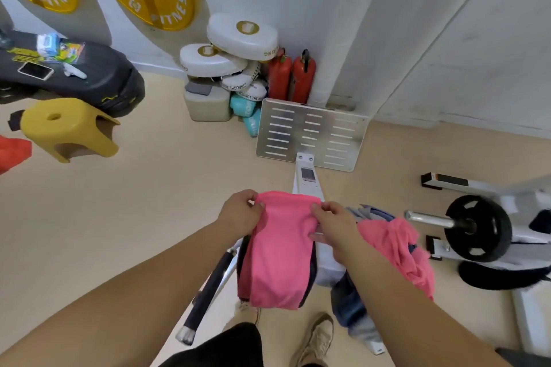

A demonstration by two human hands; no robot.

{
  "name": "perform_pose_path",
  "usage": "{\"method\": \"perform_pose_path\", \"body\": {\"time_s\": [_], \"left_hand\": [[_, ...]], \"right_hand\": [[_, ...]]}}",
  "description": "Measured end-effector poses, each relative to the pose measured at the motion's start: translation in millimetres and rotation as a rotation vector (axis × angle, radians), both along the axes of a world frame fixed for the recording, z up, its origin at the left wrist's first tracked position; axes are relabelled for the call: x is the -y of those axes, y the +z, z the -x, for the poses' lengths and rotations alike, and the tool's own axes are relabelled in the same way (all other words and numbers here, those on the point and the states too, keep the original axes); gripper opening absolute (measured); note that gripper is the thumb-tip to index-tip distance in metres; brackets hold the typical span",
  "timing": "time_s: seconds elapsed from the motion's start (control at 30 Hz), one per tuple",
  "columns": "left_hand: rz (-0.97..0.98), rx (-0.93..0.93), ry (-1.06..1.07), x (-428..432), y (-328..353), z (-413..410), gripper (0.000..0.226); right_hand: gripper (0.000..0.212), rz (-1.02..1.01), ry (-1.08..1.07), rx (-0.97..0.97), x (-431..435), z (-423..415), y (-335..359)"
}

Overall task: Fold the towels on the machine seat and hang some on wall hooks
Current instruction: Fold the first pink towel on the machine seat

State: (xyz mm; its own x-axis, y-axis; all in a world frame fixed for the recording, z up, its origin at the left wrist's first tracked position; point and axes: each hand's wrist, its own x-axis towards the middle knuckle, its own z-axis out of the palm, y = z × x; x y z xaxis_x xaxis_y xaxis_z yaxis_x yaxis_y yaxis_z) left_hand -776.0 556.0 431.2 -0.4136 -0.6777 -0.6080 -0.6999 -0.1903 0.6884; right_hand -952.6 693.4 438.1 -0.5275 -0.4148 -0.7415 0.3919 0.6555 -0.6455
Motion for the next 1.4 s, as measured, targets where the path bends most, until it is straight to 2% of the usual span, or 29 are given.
{"method": "perform_pose_path", "body": {"time_s": [0.07, 0.1, 0.17, 0.23, 0.3, 0.33, 0.47, 0.53, 0.67, 0.73, 0.83, 1.07, 1.17, 1.27, 1.4], "left_hand": [[-0.056, -0.037, 0.072, 12.3, -13.3, 5.8, 0.007], [-0.074, -0.041, 0.109, 14.5, -19.3, 7.2, 0.014], [-0.053, -0.001, 0.140, 9.0, -22.2, 2.6, 0.031], [0.043, 0.078, 0.126, -7.4, -19.1, -13.2, 0.024], [0.098, 0.157, 0.101, -34.0, -22.5, -36.2, 0.010], [0.086, 0.190, 0.107, -49.8, -22.9, -48.0, 0.012], [-0.004, 0.176, 0.236, -117.5, -32.0, -85.7, 0.026], [-0.071, 0.125, 0.296, -145.2, -37.3, -92.2, 0.023], [-0.157, 0.035, 0.282, -175.9, -49.6, -91.7, 0.015], [-0.143, 0.011, 0.327, -181.3, -52.1, -89.6, 0.017], [-0.116, 0.007, 0.388, -183.0, -50.0, -84.9, 0.025], [-0.412, -0.214, 0.727, -176.2, -40.5, -110.0, 0.008], [-0.426, -0.208, 0.694, -171.9, -39.3, -125.2, 0.010], [-0.337, -0.176, 0.594, -172.0, -43.3, -131.0, 0.018], [-0.452, -0.257, 0.664, -173.0, -39.5, -131.8, 0.028]], "right_hand": [[0.025, 0.050, -0.029, 0.002, 11.3, 0.3, -5.5], [0.036, 0.067, -0.019, -0.001, 12.9, -1.2, -6.9], [0.051, 0.020, 0.141, -0.166, 6.6, -5.7, -14.9], [0.043, -0.032, 0.356, -0.368, -9.0, -18.7, -20.3], [0.021, -0.077, 0.456, -0.493, -31.4, -38.0, -31.2], [0.011, -0.092, 0.475, -0.528, -43.2, -48.0, -34.7], [0.033, -0.167, 0.499, -0.573, -80.3, -76.0, -36.0], [0.034, -0.150, 0.544, -0.655, -91.7, -84.4, -32.7], [0.036, 0.000, 0.903, -0.812, -102.6, -93.3, -32.4], [0.045, -0.038, 1.071, -0.798, -104.9, -95.6, -26.7], [0.053, -0.133, 1.208, -0.808, -104.5, -94.6, -21.6], [0.060, -0.275, 1.434, -0.881, -97.2, -94.6, -12.2], [0.063, -0.316, 1.476, -0.866, -91.9, -95.6, -13.0], [0.064, -0.352, 1.509, -0.840, -87.4, -96.1, -13.1], [0.064, -0.369, 1.526, -0.819, -84.0, -95.4, -10.9]]}}
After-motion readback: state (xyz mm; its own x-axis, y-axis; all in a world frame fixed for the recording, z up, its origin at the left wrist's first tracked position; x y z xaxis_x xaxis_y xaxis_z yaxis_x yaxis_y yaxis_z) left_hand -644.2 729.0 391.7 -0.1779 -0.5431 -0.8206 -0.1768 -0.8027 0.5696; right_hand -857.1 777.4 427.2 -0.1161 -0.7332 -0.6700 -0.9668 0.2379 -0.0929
